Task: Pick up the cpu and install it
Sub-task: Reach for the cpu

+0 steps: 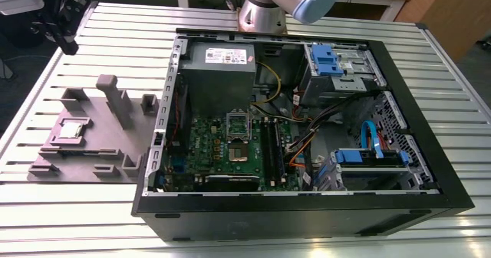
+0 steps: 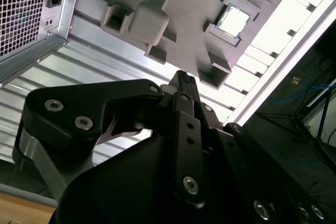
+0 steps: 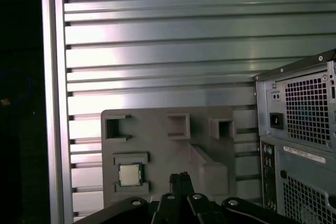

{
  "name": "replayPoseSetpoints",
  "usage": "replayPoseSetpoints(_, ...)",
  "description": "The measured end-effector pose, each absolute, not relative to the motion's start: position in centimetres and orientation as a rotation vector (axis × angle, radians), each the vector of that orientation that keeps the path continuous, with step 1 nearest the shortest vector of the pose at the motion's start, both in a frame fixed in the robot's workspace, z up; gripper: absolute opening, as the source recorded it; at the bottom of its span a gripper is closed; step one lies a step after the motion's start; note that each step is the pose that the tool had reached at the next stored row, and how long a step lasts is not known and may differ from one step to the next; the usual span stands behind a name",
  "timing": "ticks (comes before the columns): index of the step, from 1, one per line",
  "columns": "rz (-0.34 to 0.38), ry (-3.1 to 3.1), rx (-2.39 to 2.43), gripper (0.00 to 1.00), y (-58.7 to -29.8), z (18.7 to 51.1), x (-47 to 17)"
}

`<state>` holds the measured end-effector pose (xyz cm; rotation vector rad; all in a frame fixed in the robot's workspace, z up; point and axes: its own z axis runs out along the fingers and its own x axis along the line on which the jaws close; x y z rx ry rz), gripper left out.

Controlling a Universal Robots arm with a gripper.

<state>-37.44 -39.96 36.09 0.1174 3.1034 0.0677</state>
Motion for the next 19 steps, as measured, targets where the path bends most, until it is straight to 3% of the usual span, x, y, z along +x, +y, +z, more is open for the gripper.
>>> replayPoseSetpoints(19, 0.05, 3.108, 0.117, 0.1, -40.6, 34.0, -39.7)
